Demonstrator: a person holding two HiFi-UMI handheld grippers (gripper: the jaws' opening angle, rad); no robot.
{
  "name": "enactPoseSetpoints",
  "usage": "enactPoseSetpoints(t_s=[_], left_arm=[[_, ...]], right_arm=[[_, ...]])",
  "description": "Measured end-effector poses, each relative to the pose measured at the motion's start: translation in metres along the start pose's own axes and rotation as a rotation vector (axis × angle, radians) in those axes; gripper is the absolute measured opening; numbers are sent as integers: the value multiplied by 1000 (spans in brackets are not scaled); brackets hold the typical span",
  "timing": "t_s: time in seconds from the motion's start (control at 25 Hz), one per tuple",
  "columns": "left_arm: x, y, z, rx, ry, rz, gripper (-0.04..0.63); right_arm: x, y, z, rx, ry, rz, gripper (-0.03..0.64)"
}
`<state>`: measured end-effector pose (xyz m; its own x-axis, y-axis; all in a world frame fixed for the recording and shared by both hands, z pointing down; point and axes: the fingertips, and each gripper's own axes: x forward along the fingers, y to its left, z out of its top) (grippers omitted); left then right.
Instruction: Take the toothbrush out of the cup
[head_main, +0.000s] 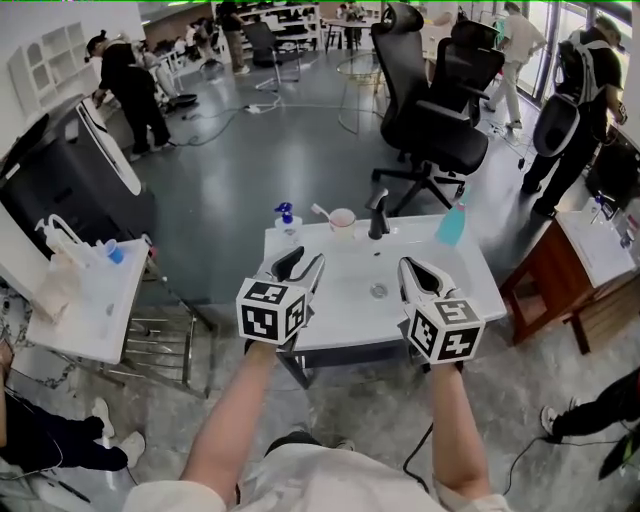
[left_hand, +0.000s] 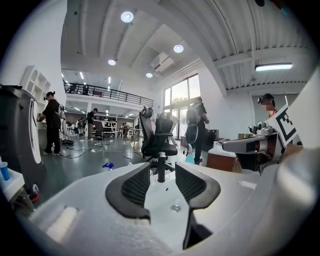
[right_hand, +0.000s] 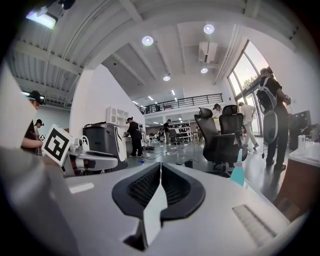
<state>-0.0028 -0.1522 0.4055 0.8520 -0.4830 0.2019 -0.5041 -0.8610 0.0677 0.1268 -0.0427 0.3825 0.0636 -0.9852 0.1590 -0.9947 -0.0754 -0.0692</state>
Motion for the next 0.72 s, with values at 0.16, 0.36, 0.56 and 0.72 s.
enactPoseSetpoints(t_s=[0.16, 0.36, 0.56, 0.72], left_arm=[[6, 3, 4, -1, -8, 11, 169], [19, 12, 5, -4, -9, 15, 175], [42, 29, 10, -8, -19, 18, 179], [64, 50, 17, -14, -30, 23, 179]], right_arm=[[7, -2, -3, 3, 6, 14, 11], [22, -8, -3, 0, 13, 17, 11], [46, -18, 3, -15, 15, 10, 11], [74, -27, 8, -33, 22, 9, 11]])
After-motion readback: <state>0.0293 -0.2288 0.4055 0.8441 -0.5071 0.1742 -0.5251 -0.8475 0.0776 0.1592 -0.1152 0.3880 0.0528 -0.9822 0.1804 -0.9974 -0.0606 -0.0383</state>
